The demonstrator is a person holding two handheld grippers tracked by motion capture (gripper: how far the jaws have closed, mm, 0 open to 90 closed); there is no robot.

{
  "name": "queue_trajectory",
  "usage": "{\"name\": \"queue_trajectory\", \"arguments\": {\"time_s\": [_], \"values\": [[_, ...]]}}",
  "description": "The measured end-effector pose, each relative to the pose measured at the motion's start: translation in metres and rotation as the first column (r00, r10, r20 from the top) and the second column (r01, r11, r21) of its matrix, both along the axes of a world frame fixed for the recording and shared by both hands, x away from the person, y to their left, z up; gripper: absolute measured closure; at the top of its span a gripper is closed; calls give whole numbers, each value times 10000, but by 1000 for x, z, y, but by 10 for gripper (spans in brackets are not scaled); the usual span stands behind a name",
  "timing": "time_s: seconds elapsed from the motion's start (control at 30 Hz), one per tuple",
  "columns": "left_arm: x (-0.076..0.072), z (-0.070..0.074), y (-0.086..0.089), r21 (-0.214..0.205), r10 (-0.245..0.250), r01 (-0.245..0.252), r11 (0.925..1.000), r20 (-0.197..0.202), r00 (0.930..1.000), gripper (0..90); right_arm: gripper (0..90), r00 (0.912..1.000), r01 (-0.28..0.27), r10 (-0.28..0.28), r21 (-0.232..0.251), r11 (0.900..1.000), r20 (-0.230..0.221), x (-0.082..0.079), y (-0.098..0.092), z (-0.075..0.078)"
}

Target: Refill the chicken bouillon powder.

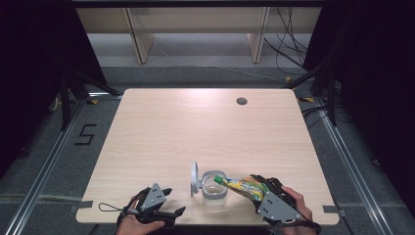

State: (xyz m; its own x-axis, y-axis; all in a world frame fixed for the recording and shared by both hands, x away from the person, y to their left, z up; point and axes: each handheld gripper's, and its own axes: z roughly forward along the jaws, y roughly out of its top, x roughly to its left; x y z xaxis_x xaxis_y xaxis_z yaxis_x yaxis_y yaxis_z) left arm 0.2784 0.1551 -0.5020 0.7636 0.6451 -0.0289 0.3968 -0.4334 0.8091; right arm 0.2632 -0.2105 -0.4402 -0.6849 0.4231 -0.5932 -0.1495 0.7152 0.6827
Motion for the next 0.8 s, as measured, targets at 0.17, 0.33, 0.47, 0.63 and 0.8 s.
{"name": "queue_trajectory", "arguments": {"time_s": [0.17, 0.33, 0.47, 0.63, 0.8], "values": [[2, 2, 2, 298, -275, 267, 9992, 259, 9993, 231, 503, 9969, 257, -134, -1610, 9866, 769, -2, 7, -3], [0, 0, -1, -231, 54, -58, 9997, -148, 9999, 231, 504, 9870, 320, 113, -2646, 9638, 1605, -2, 8, 1], [0, 0, 0, 8, 51, -51, 10000, 25, 10000, 232, 504, 9764, 733, 79, -3653, 9280, 2160, -4, 13, 2], [1, 0, 0, 72, 37, -38, 10000, 124, 9999, 232, 516, 9595, 869, 528, -4693, 8788, 2766, -2, 17, 3], [3, 0, 1, 233, -59, 50, 9997, 353, 9994, 232, 523, 9445, 808, 996, -5155, 8531, 3130, -2, 25, 2]]}}
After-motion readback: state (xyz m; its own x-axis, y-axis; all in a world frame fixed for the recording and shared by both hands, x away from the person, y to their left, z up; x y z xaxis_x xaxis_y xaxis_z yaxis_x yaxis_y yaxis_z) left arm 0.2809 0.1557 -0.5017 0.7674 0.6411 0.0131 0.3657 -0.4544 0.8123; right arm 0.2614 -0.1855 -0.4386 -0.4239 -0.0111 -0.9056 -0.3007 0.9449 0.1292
